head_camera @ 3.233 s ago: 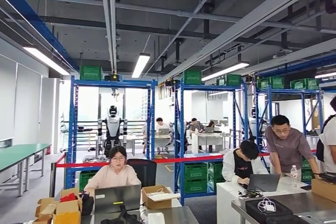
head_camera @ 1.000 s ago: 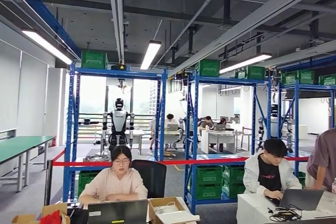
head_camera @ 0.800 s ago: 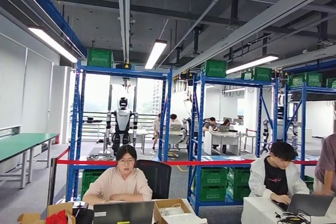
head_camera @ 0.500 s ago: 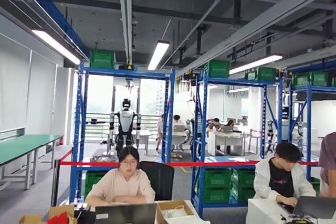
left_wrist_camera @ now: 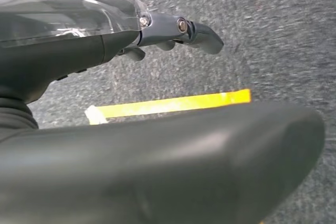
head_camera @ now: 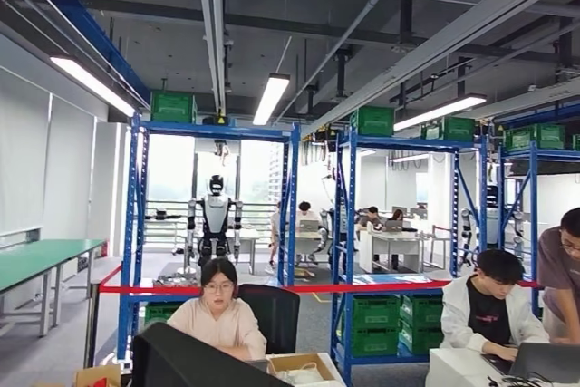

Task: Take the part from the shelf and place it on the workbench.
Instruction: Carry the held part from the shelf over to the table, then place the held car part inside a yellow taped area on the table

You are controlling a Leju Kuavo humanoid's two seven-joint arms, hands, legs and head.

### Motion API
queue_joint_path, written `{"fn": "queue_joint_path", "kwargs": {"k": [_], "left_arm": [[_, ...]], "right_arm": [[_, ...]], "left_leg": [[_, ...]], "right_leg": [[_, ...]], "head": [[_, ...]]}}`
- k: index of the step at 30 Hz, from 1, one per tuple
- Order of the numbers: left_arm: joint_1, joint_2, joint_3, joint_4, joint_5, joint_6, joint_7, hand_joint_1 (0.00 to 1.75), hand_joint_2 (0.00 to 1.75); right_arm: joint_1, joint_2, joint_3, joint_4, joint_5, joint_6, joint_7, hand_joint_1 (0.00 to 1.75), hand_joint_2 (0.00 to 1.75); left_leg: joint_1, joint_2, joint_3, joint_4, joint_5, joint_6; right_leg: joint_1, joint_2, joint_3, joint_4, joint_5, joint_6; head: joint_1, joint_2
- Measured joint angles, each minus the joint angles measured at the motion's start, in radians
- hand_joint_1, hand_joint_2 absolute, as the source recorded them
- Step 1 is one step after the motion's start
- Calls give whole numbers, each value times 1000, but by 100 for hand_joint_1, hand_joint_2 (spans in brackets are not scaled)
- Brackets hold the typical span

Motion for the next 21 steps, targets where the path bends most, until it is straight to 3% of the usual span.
{"fn": "queue_joint_path", "kwargs": {"k": [4, 5, 7, 8, 9, 10, 11, 13, 14, 17, 19, 21], "left_arm": [[2, 0, -1, 0, -1, -1, 0, 0, 175], [1, 0, -2, 0, -1, -1, 0, 0, 175], [1, 1, -2, 0, -1, -1, 1, 0, 175], [1, 1, -2, 0, -1, -1, 1, 0, 175], [2, 1, -2, 0, -1, -1, 2, 0, 175], [2, 1, -2, 0, -1, -1, 3, 0, 175], [3, 1, -2, 0, -1, -1, 3, 0, 175], [2, -2, -2, 0, -1, -1, 4, 0, 175], [1, -5, -2, 0, -1, -1, 4, 0, 175], [3, -11, -3, 0, -2, -1, 5, 0, 175], [4, -13, -4, 0, -5, 0, 5, 0, 175], [4, -13, -6, 0, -9, 2, 4, 0, 175]], "right_arm": [[-17, 12, 1, 8, -2, 0, 5, 175, 175], [-20, 13, 1, 12, -3, 0, 5, 175, 175], [-22, 14, 3, 23, -6, 0, 4, 175, 175], [-20, 14, 3, 31, -7, 0, 2, 175, 175], [-19, 14, 4, 39, -8, 0, 1, 175, 175], [-18, 14, 5, 48, -10, -1, -1, 175, 175], [-18, 14, 5, 54, -11, -2, -3, 175, 175], [-22, 14, 5, 64, -11, -5, -9, 175, 175], [-24, 14, 4, 70, -8, -8, -11, 175, 175], [-28, 15, 4, 91, 14, -27, -16, 175, 175], [-31, 19, 3, 106, 38, -44, -17, 175, 175], [-38, 24, 4, 130, 64, -65, -18, 175, 175]], "left_leg": [[0, -4, 8, -4, -7, 24], [0, -4, 13, -5, -9, 29], [-2, -4, 20, -5, -15, 36], [-3, -4, 23, -5, -19, 38], [-5, -5, 27, -5, -22, 38], [-7, -6, 32, -5, -26, 39], [-8, -8, 38, -5, -31, 39], [-8, -11, 48, -8, -38, 36], [-6, -11, 49, -10, -40, 34], [-1, -13, 49, -20, -40, 21], [-3, -10, 49, -13, -50, 15], [-3, -8, 11, 62, -86, 11]], "right_leg": [[-3, -1, -10, 33, -25, 13], [-6, 0, -28, 74, -45, 18], [-11, 0, -95, 200, -92, 24], [-12, 0, -130, 256, -105, 24], [-12, 0, -153, 283, -101, 22], [-10, 1, -159, 273, -77, 18], [-7, 1, -147, 226, -38, 12], [3, 4, -100, 98, 37, -4], [8, 4, -83, 53, 57, -10], [15, 4, -66, 10, 56, -21], [10, 1, -47, -17, 57, -24], [5, -3, -29, -37, 57, -26]], "head": [[-1, 0], [-1, 0], [-1, 0], [-1, 0], [-1, 0], [-1, 0], [-1, 0], [-1, 0], [-1, 0], [-1, 0], [-1, 0], [-1, 0]]}}
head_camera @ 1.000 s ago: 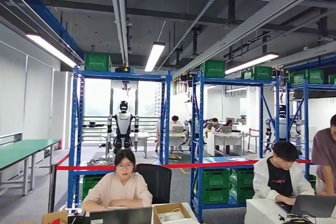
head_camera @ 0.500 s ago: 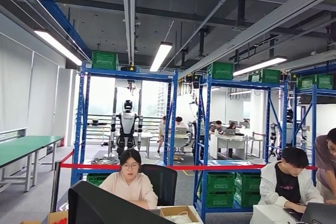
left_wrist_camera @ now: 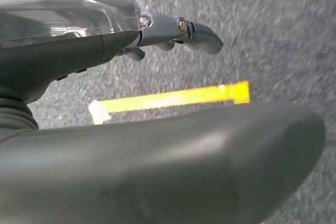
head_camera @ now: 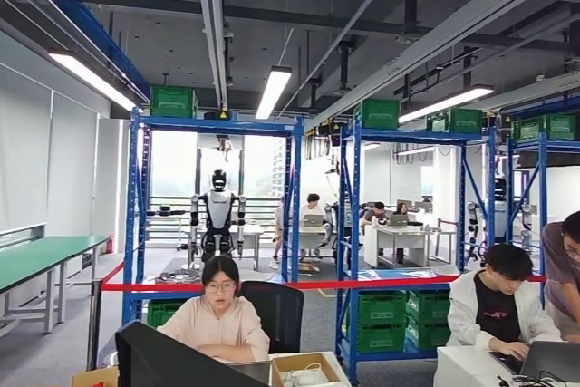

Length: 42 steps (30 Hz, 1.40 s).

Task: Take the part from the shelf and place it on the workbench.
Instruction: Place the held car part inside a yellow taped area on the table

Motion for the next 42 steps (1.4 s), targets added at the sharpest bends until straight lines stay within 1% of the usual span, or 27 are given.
{"fn": "queue_joint_path", "kwargs": {"k": [2, 3, 4, 5, 7, 8, 9, 11, 13, 15, 17, 18, 19, 20, 22, 24, 27, 29, 30, 32, 33, 34, 35, 37, 38, 40, 42], "left_arm": [[1, 0, -1, 0, -3, 3, 0, 0, 175], [3, 0, -3, 0, -5, 4, 0, 0, 175], [4, 0, -4, 0, -6, 4, 0, 0, 175], [4, 0, -6, 0, -8, 5, 0, 0, 175], [2, -2, -9, 0, -12, 6, 2, 0, 175], [0, -3, -11, 1, -13, 7, 3, 0, 175], [-2, -4, -13, 1, -16, 7, 5, 0, 175], [-2, -6, -18, 1, -23, 8, 7, 0, 175], [-1, -7, -23, 1, -28, 9, 8, 0, 175], [-3, -8, -26, 1, -31, 10, 7, 0, 175], [-5, -8, -28, 1, -35, 10, 3, 0, 175], [-6, -8, -31, 1, -36, 10, 1, 0, 175], [-6, -8, -33, 1, -38, 9, -1, 0, 175], [-6, -9, -36, 1, -40, 9, -3, 0, 175], [-9, -11, -41, 1, -43, 7, -6, 0, 175], [-14, -15, -46, 1, -45, 6, -7, 0, 175], [-13, -21, -50, 1, -44, 5, -4, 0, 175], [-11, -26, -50, 1, -44, 5, -2, 0, 175], [-10, -27, -50, 2, -44, 5, -2, 0, 175], [-8, -28, -50, 2, -43, 6, -3, 0, 175], [-6, -28, -50, 2, -43, 7, -3, 0, 175], [-5, -28, -50, 2, -43, 7, -3, 0, 175], [-4, -28, -50, 2, -44, 7, -4, 0, 175], [-4, -29, -50, 2, -44, 7, -8, 0, 175], [-5, -29, -51, 2, -44, 7, -10, 0, 175], [-6, -29, -51, 2, -44, 6, -14, 0, 175], [-5, -30, -51, 2, -44, 6, -17, 0, 175]], "right_arm": [[-5, 3, 0, 31, 26, -21, 0, 175, 175], [-6, 4, 0, 47, 43, -35, -1, 175, 175], [-10, 7, -1, 64, 64, -51, -1, 175, 175], [-17, 9, -3, 81, 90, -72, -2, 175, 175], [-40, 17, -13, 113, 160, -127, -1, 175, 175], [-53, 23, -21, 126, 207, -161, 5, 175, 175], [-67, 29, -32, 139, 260, -197, 13, 175, 175], [-91, 40, -53, 161, 406, -274, 45, 175, 175], [-115, 48, -72, 179, 578, -347, 90, 175, 175], [-137, 55, -89, 193, 753, -413, 145, 175, 175], [-155, 59, -103, 209, 927, -474, 202, 175, 175], [-161, 59, -107, 218, 999, -498, 227, 175, 175], [-166, 59, -111, 226, 1057, -517, 249, 175, 175], [-171, 58, -113, 232, 1118, -531, 272, 175, 175], [-188, 58, -118, 245, 1282, -547, 331, 175, 175], [-215, 56, -130, 276, 1470, -547, 390, 175, 175], [-247, 55, -161, 373, 1625, -539, 419, 175, 175], [-258, 57, -183, 458, 1668, -543, 419, 175, 175], [-261, 58, -192, 501, 1680, -549, 419, 175, 175], [-262, 64, -204, 587, 1692, -559, 419, 175, 175], [-257, 67, -208, 626, 1695, -562, 419, 175, 175], [-251, 71, -211, 661, 1697, -564, 419, 175, 175], [-243, 75, -214, 689, 1698, -565, 418, 175, 175], [-234, 86, -222, 741, 1695, -567, 414, 175, 175], [-231, 91, -225, 763, 1693, -569, 412, 175, 175], [-225, 99, -231, 796, 1690, -572, 408, 175, 175], [-218, 105, -233, 818, 1687, -573, 405, 175, 175]], "left_leg": [[2, 0, -71, 121, -40, -7], [4, 0, -98, 156, -41, -12], [7, 1, -108, 158, -24, -17], [11, 2, -100, 122, 10, -22], [16, 5, -56, 9, 77, -35], [17, 6, -40, -29, 92, -33], [15, 6, -33, -46, 93, -29], [11, 5, -34, -45, 88, -12], [11, 4, -33, -47, 88, -2], [12, 4, -31, -48, 87, 7], [11, 4, -30, -48, 86, 11], [10, 4, -29, -48, 85, 12], [10, 4, -28, -48, 83, 13], [9, 3, -26, -48, 82, 13], [9, 1, -21, -49, 80, 13], [9, -1, -20, -52, 79, 8], [11, -2, -16, -63, 82, -6], [10, 1, -21, -47, 65, -11], [9, 2, -36, -12, 43, -11], [5, 2, -90, 101, -9, -12], [4, 2, -114, 148, -22, -14], [4, 2, -126, 168, -19, -16], [5, 3, -120, 152, 1, -18], [7, 4, -72, 43, 64, -20], [7, 5, -47, -11, 85, -19], [4, 5, -26, -57, 92, -12], [2, 4, -27, -59, 91, -3]], "right_leg": [[-1, -1, 8, -1, -6, -3], [-2, -1, 11, 0, -9, -2], [-3, -1, 14, 3, -13, -1], [-5, 0, 15, 8, -19, 3], [-8, 2, 14, 31, -37, 14], [-8, 3, 9, 44, -45, 20], [-7, 4, 5, 54, -52, 25], [-8, 5, 1, 61, -56, 30], [-11, 4, -3, 74, -70, 37], [-16, 4, -36, 149, -114, 46], [-20, 4, -101, 279, -167, 51], [-21, 4, -127, 326, -177, 51], [-21, 4, -138, 338, -168, 50], [-20, 5, -132, 311, -142, 48], [-17, 6, -80, 184, -68, 40], [-11, 7, -38, 85, -30, 32], [-8, 6, -23, 52, -26, 22], [-11, 3, -9, 29, -17, 14], [-13, 1, -4, 20, -13, 11], [-12, 1, -1, 18, -13, 8], [-12, 1, -1, 18, -14, 8], [-12, 2, 0, 19, -14, 7], [-13, 2, 0, 20, -16, 8], [-14, 4, -1, 29, -23, 13], [-12, 5, -4, 38, -28, 17], [-10, 7, -13, 51, -35, 26], [-10, 8, -17, 53, -36, 31]], "head": [[0, 0], [0, 0], [0, 0], [0, 0], [0, 0], [0, 0], [-1, 0], [-2, 0], [-2, 0], [-2, 0], [-2, 0], [-2, 0], [-2, 0], [-2, 0], [-2, 0], [-2, 0], [-2, 0], [-2, 0], [-2, 0], [-2, 0], [-2, 0], [-2, 0], [-2, 0], [-2, 0], [-2, 0], [-2, 0], [-3, 0]]}}
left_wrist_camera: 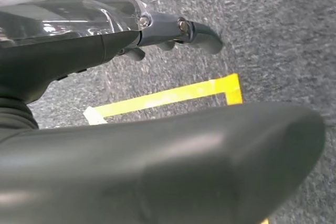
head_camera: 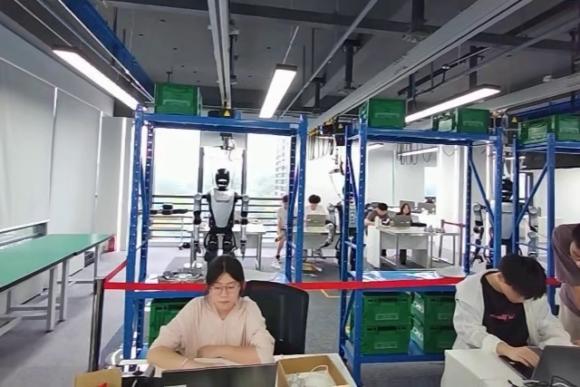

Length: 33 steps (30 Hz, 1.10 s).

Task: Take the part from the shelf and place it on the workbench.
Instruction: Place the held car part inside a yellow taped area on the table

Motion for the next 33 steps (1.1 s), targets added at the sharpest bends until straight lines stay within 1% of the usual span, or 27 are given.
{"fn": "queue_joint_path", "kwargs": {"k": [2, 3, 5, 6, 7, 8, 9, 10, 11, 12, 13, 15, 16, 17, 18, 19, 21, 22, 23, 24, 25, 26, 27, 28, 31, 32, 33], "left_arm": [[0, 0, 0, 0, 0, -1, -3, 0, 175], [-2, 0, -1, 0, -1, -1, -5, 0, 175], [-6, 0, -2, 0, -2, -2, -10, 0, 175], [-7, 0, -3, 0, -2, -3, -12, 0, 175], [-7, 0, -4, 0, -2, -4, -14, 0, 175], [-8, 0, -6, 0, -3, -5, -16, 0, 175], [-9, 0, -8, 0, -5, -6, -19, 0, 175], [-10, -1, -11, 0, -7, -7, -22, 0, 175], [-13, -1, -13, 0, -9, -7, -26, 0, 175], [-15, -1, -15, 0, -11, -7, -31, 0, 175], [-18, -1, -17, 0, -12, -7, -35, 0, 175], [-21, -2, -20, 0, -16, -6, -44, 0, 175], [-22, -3, -22, 0, -17, -5, -47, 0, 175], [-23, -4, -25, 0, -19, -4, -50, 0, 175], [-25, -4, -27, 0, -20, -3, -51, 0, 175], [-27, -4, -30, 0, -20, -1, -53, 0, 175], [-30, -4, -33, 0, -20, 2, -54, 0, 175], [-30, -4, -35, 0, -20, 3, -55, 0, 175], [-31, -5, -37, 0, -20, 3, -55, 0, 175], [-31, -5, -39, 0, -21, 3, -55, 0, 175], [-33, -5, -41, 0, -21, 3, -56, 0, 175], [-35, -5, -42, 0, -21, 4, -56, 0, 175], [-38, -5, -43, 0, -21, 5, -56, 0, 175], [-40, -5, -44, 0, -21, 7, -56, 0, 175], [-42, -5, -47, 0, -22, 11, -57, 0, 175], [-42, -6, -48, 0, -22, 12, -57, 0, 175], [-44, -6, -49, 0, -22, 12, -58, 0, 175]], "right_arm": [[2, 2, -3, 17, -6, 0, -5, 175, 175], [2, 4, -7, 27, -11, -1, -9, 175, 175], [9, 10, -16, 51, -22, -3, -18, 175, 175], [17, 14, -20, 62, -26, -4, -20, 175, 175], [27, 17, -22, 72, -29, -5, -21, 175, 175], [35, 21, -23, 79, -31, -5, -21, 175, 175], [40, 25, -24, 83, -34, -6, -21, 175, 175], [41, 30, -25, 87, -38, -7, -22, 175, 175], [40, 34, -28, 89, -44, -10, -24, 175, 175], [39, 39, -31, 91, -50, -12, -26, 175, 175], [39, 44, -35, 93, -56, -14, -27, 175, 175], [41, 53, -41, 98, -66, -14, -28, 175, 175], [42, 59, -44, 100, -72, -13, -28, 175, 175], [43, 66, -47, 102, -78, -12, -28, 175, 175], [44, 74, -49, 103, -83, -12, -28, 175, 175], [45, 82, -50, 105, -88, -11, -29, 175, 175], [54, 94, -51, 112, -92, -10, -32, 87, 87], [62, 99, -51, 116, -92, -10, -33, 44, 44], [69, 103, -51, 120, -93, -10, -34, 0, 0], [75, 107, -51, 123, -93, -10, -34, 0, 0], [78, 110, -51, 125, -93, -10, -35, 0, 0], [79, 113, -51, 126, -94, -11, -35, 0, 0], [78, 115, -51, 127, -94, -12, -35, 0, 0], [77, 116, -51, 128, -94, -13, -36, 0, 0], [78, 117, -51, 131, -94, -20, -42, 0, 0], [78, 117, -51, 131, -94, -23, -44, 0, 0], [77, 117, -51, 131, -94, -25, -45, 0, 0]], "left_leg": [[2, 0, 2, -3, 1, 9], [3, 0, 3, -5, 2, 13], [2, 0, 4, -5, 1, 17], [2, 0, 5, -5, 0, 18], [2, 0, 6, -5, -1, 19], [2, 0, 6, -5, -1, 19], [1, -1, 8, -5, -2, 19], [1, -1, 9, -5, -3, 18], [0, -1, 10, -6, -3, 17], [0, -1, 10, -7, -4, 14], [1, -1, 11, -9, -3, 11], [2, -2, 13, -14, -1, 0], [4, -1, 14, -15, -4, -5], [4, -1, 11, -7, -12, -8], [3, 0, 0, 18, -30, -10], [3, 0, -19, 62, -56, -11], [1, 0, -76, 182, -109, -13], [0, 1, -96, 223, -119, -15], [1, 1, -102, 232, -111, -17], [2, 1, -89, 203, -86, -19], [3, 1, -62, 146, -52, -20], [3, 2, -31, 85, -26, -21], [3, 1, -7, 35, -9, -19], [2, 1, 8, 6, -2, -16], [-1, 0, 13, -8, -3, -2], [0, 0, 14, -9, -2, 3], [1, 1, 15, -10, 0, 8]], "right_leg": [[-3, 0, -6, 19, -17, 8], [-5, -1, -20, 51, -37, 13], [-12, -2, -74, 166, -91, 23], [-14, -2, -103, 223, -109, 25], [-15, -2, -122, 257, -113, 26], [-15, -2, -125, 253, -98, 25], [-15, -1, -110, 213, -69, 23], [-14, -1, -82, 147, -32, 20], [-12, -1, -53, 84, -5, 16], [-9, 0, -31, 36, 12, 11], [-6, 0, -18, 9, 16, 7], [-1, 0, -13, -3, 14, 0], [-3, 0, -11, -9, 17, -5], [-4, -1, -8, -15, 20, -12], [-6, -1, -5, -22, 24, -17], [-7, -1, -2, -26, 26, -21], [-5, -1, 0, -26, 26, -24], [-5, -1, 0, -26, 25, -25], [-4, -1, 1, -25, 25, -25], [-5, -1, 1, -24, 24, -24], [-5, 0, 2, -20, 21, -22], [-5, 1, 0, -15, 18, -19], [-3, 2, -2, -8, 14, -14], [-2, 2, -4, -3, 11, -10], [-2, 3, -6, 1, 8, -1], [-3, 3, -8, 9, 0, 3], [-5, 2, -17, 33, -17, 9]], "head": [[0, 0], [0, 0], [0, 0], [0, 0], [0, 0], [0, 0], [0, 0], [0, 0], [0, 0], [0, 0], [0, 0], [0, 1], [0, 0], [0, 0], [0, 0], [0, 0], [0, 0], [0, 0], [0, 0], [0, 0], [0, 0], [0, 0], [-1, 0], [-1, 0], [-1, 0], [-1, 0], [-1, 0]]}}
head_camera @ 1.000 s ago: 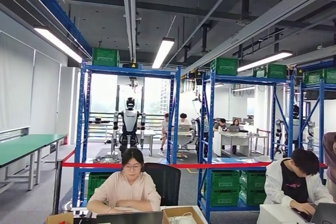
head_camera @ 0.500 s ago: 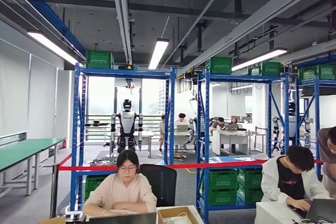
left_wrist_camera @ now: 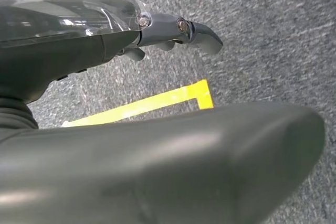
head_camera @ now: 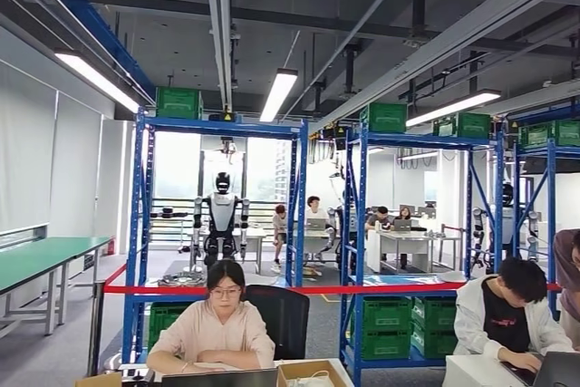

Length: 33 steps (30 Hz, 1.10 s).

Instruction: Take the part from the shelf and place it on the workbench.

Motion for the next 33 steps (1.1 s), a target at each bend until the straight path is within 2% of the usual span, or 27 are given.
{"fn": "queue_joint_path", "kwargs": {"k": [1, 3, 4, 5, 6, 8, 10, 12, 14, 15, 17, 19, 20, 21, 23, 25, 27, 29, 30, 31, 33], "left_arm": [[-2, 0, -1, 0, 0, 0, 0, 0, 131], [-4, 0, -4, 0, 0, 1, -2, 0, 44], [-5, 0, -6, 0, 1, 1, -3, 0, 0], [-5, 0, -8, 0, 1, 1, -4, 0, 0], [-6, -1, -10, 0, 2, 0, -5, 0, 0], [-8, -2, -14, 0, 4, 0, -8, 0, 0], [-11, -3, -17, 0, 9, -1, -9, 0, 0], [-11, -4, -19, 0, 14, -2, -10, 0, 0], [-9, -5, -19, 0, 20, -4, -11, 0, 0], [-7, -6, -20, 0, 24, -6, -12, 0, 0], [-3, -6, -20, 0, 31, -8, -15, 0, 0], [5, -6, -20, 0, 35, -11, -18, 0, 0], [9, -6, -21, 0, 37, -14, -19, 0, 0], [14, -6, -21, 0, 39, -16, -20, 0, 0], [19, -6, -22, 0, 47, -22, -22, 0, 0], [22, -6, -22, 0, 62, -28, -26, 0, 0], [29, -6, -19, 0, 79, -30, -32, 0, 0], [39, -7, -14, 0, 91, -29, -39, 0, 0], [44, -7, -12, 0, 95, -27, -41, 0, 0], [47, -7, -9, 0, 99, -25, -43, 0, 0], [53, -7, -2, 0, 108, -20, -44, 0, 0]], "right_arm": [[0, 0, 0, 0, 0, -1, -2, 0, 0], [4, -1, 0, 1, 2, -3, -5, 0, 0], [8, -1, 0, 2, 2, -4, -8, 0, 0], [12, -2, 0, 3, 2, -4, -12, 0, 0], [14, -2, 0, 3, 2, -5, -18, 0, 0], [16, -2, 1, -1, -2, -6, -38, 0, 0], [15, -2, 3, -8, -12, -9, -64, 0, 0], [17, -2, 3, -21, -47, -10, -105, 0, 0], [28, -4, -2, -53, -144, 9, -187, 0, 0], [37, -4, -8, -80, -223, 32, -243, 0, 0], [71, -8, -33, -160, -452, 118, -374, 0, 0], [138, -17, -75, -294, -772, 244, -508, 0, 0], [182, -22, -100, -375, -931, 305, -564, 0, 0], [226, -26, -126, -462, -1078, 359, -608, 0, 0], [311, -31, -178, -641, -1304, 450, -654, 0, 0], [391, -35, -229, -828, -1477, 539, -663, 0, 0], [465, -36, -274, -993, -1581, 610, -658, 0, 0], [529, -39, -308, -1121, -1612, 649, -653, 0, 0], [557, -41, -321, -1174, -1610, 659, -653, 0, 0], [583, -45, -332, -1222, -1600, 667, -653, 0, 0], [630, -55, -345, -1291, -1575, 680, -653, 0, 0]], "left_leg": [[1, 0, 1, -1, 1, 4], [0, 1, 1, -1, 0, 7], [0, 1, 1, -1, 0, 7], [0, 0, 2, -1, 0, 7], [0, 0, 2, -1, 0, 7], [0, 0, 5, -1, -1, 6], [-1, 0, 7, -2, -1, 1], [0, 0, 8, -6, 0, -8], [3, 0, 10, -7, -5, -17], [3, 1, 5, 7, -19, -20], [2, 1, -31, 94, -74, -20], [0, 1, -83, 213, -125, -22], [0, 1, -96, 241, -129, -23], [1, 1, -92, 234, -116, -25], [4, 1, -39, 127, -56, -27], [4, 1, 12, 25, -21, -26], [-1, 0, 25, 0, -25, -17], [-1, 1, 27, -1, -25, -6], [0, 2, 28, -2, -23, 0], [1, 3, 30, -3, -21, 5], [1, 5, 30, -3, -18, 10]], "right_leg": [[-3, -1, -18, 45, -27, 6], [-8, -3, -75, 172, -87, 13], [-9, -3, -98, 222, -102, 15], [-10, -3, -107, 240, -100, 16], [-10, -3, -97, 218, -81, 15], [-9, -2, -35, 88, -16, 9], [-4, -2, 15, -17, 19, 1], [1, -1, 25, -38, 20, -5], [0, -1, 31, -49, 27, -17], [-1, -1, 35, -56, 31, -24], [-2, -4, 40, -64, 34, -32], [0, -6, 41, -64, 33, -35], [0, -7, 41, -63, 32, -35], [0, -8, 42, -63, 31, -34], [-1, -7, 43, -58, 25, -28], [2, -6, 38, -45, 17, -17], [4, -4, 34, -37, 13, -10], [1, -4, 36, -35, 7, -5], [0, -4, 33, -22, -5, 0], [-2, -4, 22, 9, -30, 5], [-7, -5, -24, 126, -100, 15]], "head": [[0, 0], [0, 0], [0, 0], [0, 0], [0, 0], [0, 0], [0, 0], [0, 0], [0, 0], [0, 0], [0, 0], [0, 0], [0, 0], [0, 0], [0, 0], [0, 0], [0, 0], [0, 0], [0, 0], [0, 0], [0, 0]]}}
